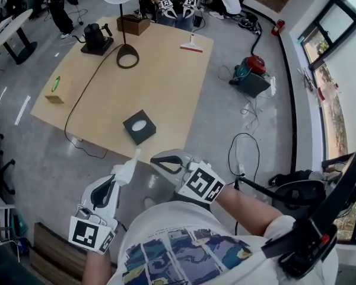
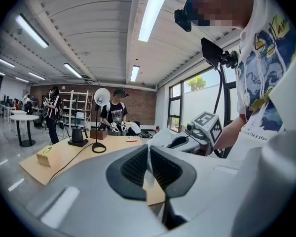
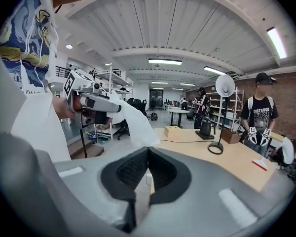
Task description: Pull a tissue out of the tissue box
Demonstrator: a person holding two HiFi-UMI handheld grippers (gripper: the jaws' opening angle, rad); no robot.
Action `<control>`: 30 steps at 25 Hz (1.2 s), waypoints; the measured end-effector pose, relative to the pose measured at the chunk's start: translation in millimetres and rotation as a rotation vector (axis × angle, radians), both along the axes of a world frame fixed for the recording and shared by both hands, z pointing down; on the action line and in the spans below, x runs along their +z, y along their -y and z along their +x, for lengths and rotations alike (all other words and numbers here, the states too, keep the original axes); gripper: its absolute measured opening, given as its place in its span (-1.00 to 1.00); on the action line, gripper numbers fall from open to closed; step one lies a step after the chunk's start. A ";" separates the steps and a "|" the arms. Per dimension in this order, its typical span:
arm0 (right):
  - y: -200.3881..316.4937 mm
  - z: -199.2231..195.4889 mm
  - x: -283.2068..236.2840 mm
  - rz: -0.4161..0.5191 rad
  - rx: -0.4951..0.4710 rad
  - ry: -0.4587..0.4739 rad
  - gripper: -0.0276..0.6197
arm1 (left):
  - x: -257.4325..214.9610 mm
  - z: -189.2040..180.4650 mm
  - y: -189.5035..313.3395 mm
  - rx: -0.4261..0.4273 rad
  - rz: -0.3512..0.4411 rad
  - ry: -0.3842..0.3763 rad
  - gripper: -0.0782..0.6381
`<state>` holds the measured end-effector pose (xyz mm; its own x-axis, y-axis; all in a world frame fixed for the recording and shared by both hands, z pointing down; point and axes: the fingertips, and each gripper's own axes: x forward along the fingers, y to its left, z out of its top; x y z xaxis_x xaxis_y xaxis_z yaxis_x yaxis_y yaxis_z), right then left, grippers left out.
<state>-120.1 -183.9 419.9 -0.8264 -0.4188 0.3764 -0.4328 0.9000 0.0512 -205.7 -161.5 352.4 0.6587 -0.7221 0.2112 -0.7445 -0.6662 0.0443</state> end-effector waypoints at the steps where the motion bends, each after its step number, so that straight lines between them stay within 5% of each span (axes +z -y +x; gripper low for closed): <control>1: -2.9 -1.0 -0.5 0.002 0.001 0.000 -0.91 | 0.4 -0.2 -2.8 0.003 0.000 0.001 -0.76; 30: -31.4 -18.1 3.0 0.021 0.034 -0.027 -0.91 | 13.8 -13.8 -26.1 0.048 -0.015 0.000 -0.76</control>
